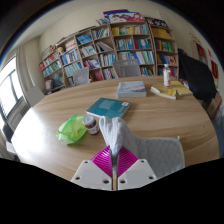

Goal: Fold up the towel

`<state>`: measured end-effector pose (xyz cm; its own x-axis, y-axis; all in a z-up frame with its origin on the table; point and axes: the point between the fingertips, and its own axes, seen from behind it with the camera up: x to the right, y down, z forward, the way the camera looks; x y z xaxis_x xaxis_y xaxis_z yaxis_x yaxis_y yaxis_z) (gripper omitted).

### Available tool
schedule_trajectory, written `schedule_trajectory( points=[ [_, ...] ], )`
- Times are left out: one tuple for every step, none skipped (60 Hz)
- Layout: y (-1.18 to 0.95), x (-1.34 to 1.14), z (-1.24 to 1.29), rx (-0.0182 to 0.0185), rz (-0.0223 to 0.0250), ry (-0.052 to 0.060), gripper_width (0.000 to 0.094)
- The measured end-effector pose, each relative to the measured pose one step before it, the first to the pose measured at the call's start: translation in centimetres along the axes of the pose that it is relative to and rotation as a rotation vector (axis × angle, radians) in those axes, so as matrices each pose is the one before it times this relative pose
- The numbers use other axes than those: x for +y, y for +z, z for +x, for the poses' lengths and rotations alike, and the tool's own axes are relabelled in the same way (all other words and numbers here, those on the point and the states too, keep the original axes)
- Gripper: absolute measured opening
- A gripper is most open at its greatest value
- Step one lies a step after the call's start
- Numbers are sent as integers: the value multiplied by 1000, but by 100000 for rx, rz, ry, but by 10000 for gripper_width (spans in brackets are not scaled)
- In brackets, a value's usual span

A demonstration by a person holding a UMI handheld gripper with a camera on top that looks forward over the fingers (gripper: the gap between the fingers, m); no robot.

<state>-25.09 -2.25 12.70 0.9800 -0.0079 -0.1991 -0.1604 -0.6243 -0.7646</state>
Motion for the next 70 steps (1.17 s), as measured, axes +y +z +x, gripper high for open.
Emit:
schedule_trajectory(
  points=[
    [-582, -283, 1104, 1378, 679, 1053, 42],
    [-465, -202, 1114, 1377, 485, 1126, 42],
    [-333, -20, 1128, 1377, 162, 1209, 43],
    [-267, 85, 1170, 1467, -164, 1168, 42],
    [-171, 210, 1278, 1788, -354, 989, 42],
    [-66, 250, 1335, 2017, -472, 851, 43],
    [62, 356, 1391, 2254, -687, 628, 43],
    [129, 480, 1372, 2370, -1076, 523, 46],
    [618, 616, 1699, 2155, -1426, 578, 49],
    [193, 672, 1107, 2632, -2542, 617, 55],
    [379, 921, 1287, 2171, -2798, 608, 60],
    [369, 847, 1057, 2194, -2679, 687, 62],
    [379, 690, 1032, 2020, -2046, 940, 66],
    [314, 555, 852, 2156, -1523, 1157, 73],
    [439, 464, 877, 1821, -903, 990, 76],
    [465, 487, 810, 1650, -945, 582, 82],
    [471, 474, 664, 1344, -1033, 236, 88],
    [431, 435, 466, 810, -846, 25, 98],
    [935, 264, 310, 368, -514, -213, 111],
    [126, 192, 220, 41, -342, -146, 125],
    [-46, 173, 398, -238, -349, -125, 141],
    [45, 85, 54, -65, 22, 7, 159],
    [-1, 4, 57, 32, 180, 66, 184],
    [-47, -42, 11, 132, 233, -53, 212],
    [-80, -44, 22, 254, 167, -285, 247],
    [-100, 5, 65, 556, -81, -526, 292],
    [-156, 52, 4, 386, -225, -645, 345],
    [-242, 29, -94, 12, -297, -589, 401],
    [-313, -8, -275, -616, -273, -423, 460],
    [-390, -52, -307, -1015, -41, -238, 520],
    [-618, -531, -777, -1116, -16, 83, 583],
    [-354, 103, -44, -1525, 675, 112, 643],
    [-497, -114, -305, -1406, 765, 162, 704],
    [-504, -189, -275, -1076, 890, 50, 766],
    [-530, -240, -241, -651, 897, -104, 828],
    [-782, -93, 7, 1, 731, -470, 858],
    [-521, -91, -18, 331, 761, -739, 831],
    [-292, -124, -74, 467, 850, -837, 826],
    [-1220, -40, 236, 970, 173, -1002, 831],
    [-749, 17, 214, 1076, 615, -978, 836],
    [-756, 8, 259, 1238, 655, -965, 841],
    [-719, 4, 296, 1253, 693, -897, 846],
    [-245, 131, 168, 1118, 1137, -714, 847],
    [-800, 141, 262, 1028, 562, -615, 845],
    [-734, 117, 157, 817, 436, -419, 845],
    [-762, 195, 125, 514, 275, -183, 844],
    [-778, 251, 74, 186, 174, 15, 843],
    [-783, 274, 14, -77, 112, 195, 843],
    [-371, 441, 71, -256, 357, 453, 839],
    [-1383, 16, 98, -173, -415, 508, 835],
    [-752, 210, -43, -188, -46, 655, 835],
    [-806, 252, 3, -191, 16, 732, 834],
    [-832, 248, -8, -291, 40, 676, 833],
    [-301, 421, -103, -244, 411, 618, 834],
    [-787, 217, 23, -130, 106, 533, 836],
    [-761, 185, 57, -43, 142, 485, 837],
    [-739, 142, 65, -56, 236, 413, 841],
    [-708, 108, 75, -142, 302, 318, 840],
    [-654, 101, 88, -193, 314, 261, 839],
    [-575, 69, 51, -209, 304, 210, 841],
    [-579, 69, 90, -214, 226, 157, 842],
    [-68, 66, -182, -92, 370, 269, 842],
    [-751, 22, 310, -338, -21, 235, 840],
    [-442, 10, 140, -292, 97, 243, 839],
    [-395, 0, 153, -337, 83, 137, 838],
    [-265, -18, 144, -327, 150, 56, 838],
    [-231, -3, 166, -260, 147, 9, 838],
    [-186, 5, 189, -135, 60, 40, 837],
    [-138, -23, 230, -82, 27, 66, 841],
    [-104, -27, 262, -37, -33, 113, 840]
  ],
)
